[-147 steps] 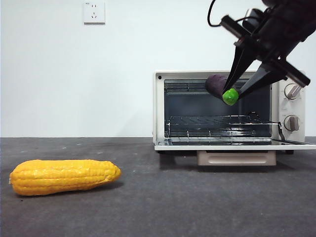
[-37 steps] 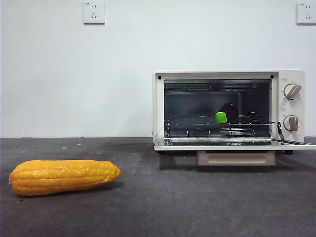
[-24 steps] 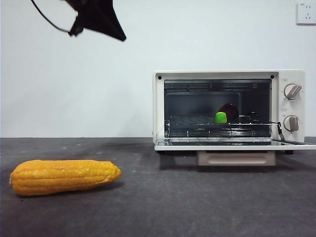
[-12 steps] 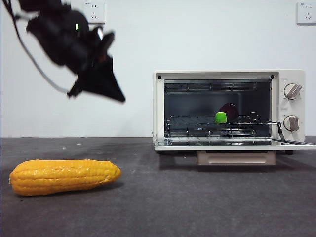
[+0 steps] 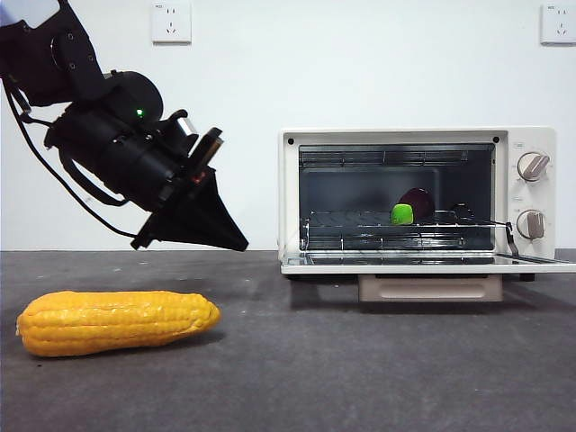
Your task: Take the eggplant from the table,put the eggplant in the oven
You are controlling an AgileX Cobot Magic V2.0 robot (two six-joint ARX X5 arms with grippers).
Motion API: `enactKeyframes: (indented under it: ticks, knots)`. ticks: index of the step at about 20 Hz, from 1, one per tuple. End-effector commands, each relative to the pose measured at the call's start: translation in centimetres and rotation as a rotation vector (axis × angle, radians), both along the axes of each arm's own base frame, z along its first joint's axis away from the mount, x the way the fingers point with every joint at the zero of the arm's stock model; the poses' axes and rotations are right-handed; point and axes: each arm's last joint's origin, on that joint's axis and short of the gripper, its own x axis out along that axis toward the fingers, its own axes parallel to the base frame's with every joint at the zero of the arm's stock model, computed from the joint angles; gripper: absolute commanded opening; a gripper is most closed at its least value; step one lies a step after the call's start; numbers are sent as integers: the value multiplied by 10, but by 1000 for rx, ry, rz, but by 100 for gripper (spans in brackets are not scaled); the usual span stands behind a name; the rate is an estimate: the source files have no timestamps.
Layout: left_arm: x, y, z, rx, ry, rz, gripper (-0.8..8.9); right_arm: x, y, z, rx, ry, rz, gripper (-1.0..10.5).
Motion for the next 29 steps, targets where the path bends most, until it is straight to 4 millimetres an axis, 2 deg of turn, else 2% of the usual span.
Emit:
enactKeyframes:
  ticks: [1, 4, 8, 14, 18, 29]
  knots:
    - [-3, -7, -9, -16, 22, 4, -8, -1, 0, 1, -5, -13, 6, -12]
    - [-5, -11, -21, 3, 43, 6, -8, -1, 0, 1, -5, -12, 7, -12]
    - [-5, -16, -46, 22, 109, -3, -8, -1, 0, 1, -6, -10, 8, -12]
    - [-4, -38, -50, -38, 80, -12, -8, -1, 0, 1, -7, -12, 8, -12]
    - [-7, -52, -63, -41, 104, -31, -9, -1, 0, 1, -9, -14, 10, -12]
    - [1, -58, -52, -197, 99, -16, -8, -1, -1, 1, -28, -17, -8, -12]
